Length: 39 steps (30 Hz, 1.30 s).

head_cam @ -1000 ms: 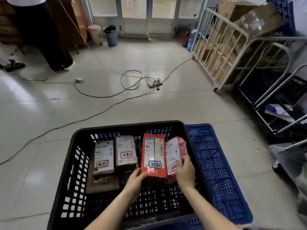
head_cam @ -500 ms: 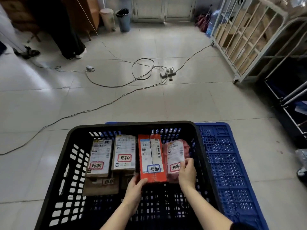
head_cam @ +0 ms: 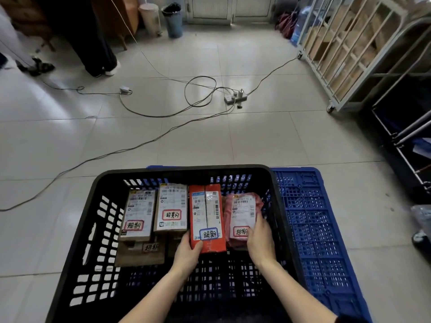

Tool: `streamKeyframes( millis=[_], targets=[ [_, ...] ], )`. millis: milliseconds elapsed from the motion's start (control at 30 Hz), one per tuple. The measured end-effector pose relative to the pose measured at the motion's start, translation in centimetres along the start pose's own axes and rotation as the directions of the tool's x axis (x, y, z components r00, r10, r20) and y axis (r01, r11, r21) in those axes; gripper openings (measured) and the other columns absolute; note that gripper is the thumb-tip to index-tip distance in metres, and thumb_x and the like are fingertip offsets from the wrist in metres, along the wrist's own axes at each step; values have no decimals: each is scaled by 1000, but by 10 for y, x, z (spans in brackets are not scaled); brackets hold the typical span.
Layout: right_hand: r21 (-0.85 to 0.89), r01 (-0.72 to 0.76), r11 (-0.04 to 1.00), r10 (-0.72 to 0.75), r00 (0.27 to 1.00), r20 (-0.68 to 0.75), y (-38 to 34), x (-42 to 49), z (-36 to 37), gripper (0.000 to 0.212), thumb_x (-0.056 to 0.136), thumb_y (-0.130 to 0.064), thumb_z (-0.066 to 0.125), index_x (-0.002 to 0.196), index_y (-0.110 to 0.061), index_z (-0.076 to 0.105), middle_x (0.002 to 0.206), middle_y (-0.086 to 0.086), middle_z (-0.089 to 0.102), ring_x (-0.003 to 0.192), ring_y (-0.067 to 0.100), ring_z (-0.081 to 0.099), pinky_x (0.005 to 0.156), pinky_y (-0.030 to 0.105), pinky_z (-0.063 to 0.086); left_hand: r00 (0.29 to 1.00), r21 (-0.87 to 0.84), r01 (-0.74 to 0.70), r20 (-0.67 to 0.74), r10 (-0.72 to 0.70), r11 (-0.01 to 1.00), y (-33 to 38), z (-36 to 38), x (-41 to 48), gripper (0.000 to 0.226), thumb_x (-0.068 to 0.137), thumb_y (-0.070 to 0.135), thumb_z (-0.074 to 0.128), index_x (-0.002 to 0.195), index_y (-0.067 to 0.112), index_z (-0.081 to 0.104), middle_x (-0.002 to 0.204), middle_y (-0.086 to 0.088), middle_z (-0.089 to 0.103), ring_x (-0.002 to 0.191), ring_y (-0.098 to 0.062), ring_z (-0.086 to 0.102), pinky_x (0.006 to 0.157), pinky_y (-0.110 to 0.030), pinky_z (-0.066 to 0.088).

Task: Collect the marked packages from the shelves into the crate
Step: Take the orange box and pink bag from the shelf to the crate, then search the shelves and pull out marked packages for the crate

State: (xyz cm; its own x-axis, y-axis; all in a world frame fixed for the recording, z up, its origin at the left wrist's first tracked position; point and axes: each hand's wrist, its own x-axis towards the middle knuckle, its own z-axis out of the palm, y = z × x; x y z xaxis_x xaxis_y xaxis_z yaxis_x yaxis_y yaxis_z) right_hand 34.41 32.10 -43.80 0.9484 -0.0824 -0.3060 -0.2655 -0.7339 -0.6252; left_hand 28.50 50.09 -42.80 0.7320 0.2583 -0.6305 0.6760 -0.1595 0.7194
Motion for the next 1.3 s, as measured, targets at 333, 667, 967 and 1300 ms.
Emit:
streamKeyframes(
  millis=[333,667,967,1300],
  targets=[
    [-106,202,974,-203,979,-2,-17,-50,-35,51,93,-25,50,139,-12,33,140,6,45,131,20,39,109,40,35,980,407,-175,-15,197,896,32,-18,-32,64,90,37,58,143,12,32,142,-13,39,135,-28,32,112,-41,30],
    [-310,108,944,-155,979,-130,-8,-117,-65,71,92,-43,47,148,-12,14,155,6,20,144,18,14,116,31,13,807,693,-546,285,517,471,54,-6,-68,71,88,47,57,145,17,27,150,-11,31,140,-26,24,115,-36,22],
    [-380,-90,920,-26,957,-290,41,-203,-110,74,93,-46,43,149,-12,9,158,5,11,145,19,7,118,31,6,592,669,-739,592,547,77,76,46,-122,73,90,48,49,149,17,19,156,-11,18,145,-27,12,119,-39,12],
    [-207,-410,888,242,800,-549,103,-375,-154,70,94,-45,42,148,-13,12,157,4,13,144,17,10,116,28,8,334,450,-866,845,417,-219,45,125,-246,74,94,53,40,151,17,10,157,-9,14,146,-25,9,119,-37,10]
  ],
)
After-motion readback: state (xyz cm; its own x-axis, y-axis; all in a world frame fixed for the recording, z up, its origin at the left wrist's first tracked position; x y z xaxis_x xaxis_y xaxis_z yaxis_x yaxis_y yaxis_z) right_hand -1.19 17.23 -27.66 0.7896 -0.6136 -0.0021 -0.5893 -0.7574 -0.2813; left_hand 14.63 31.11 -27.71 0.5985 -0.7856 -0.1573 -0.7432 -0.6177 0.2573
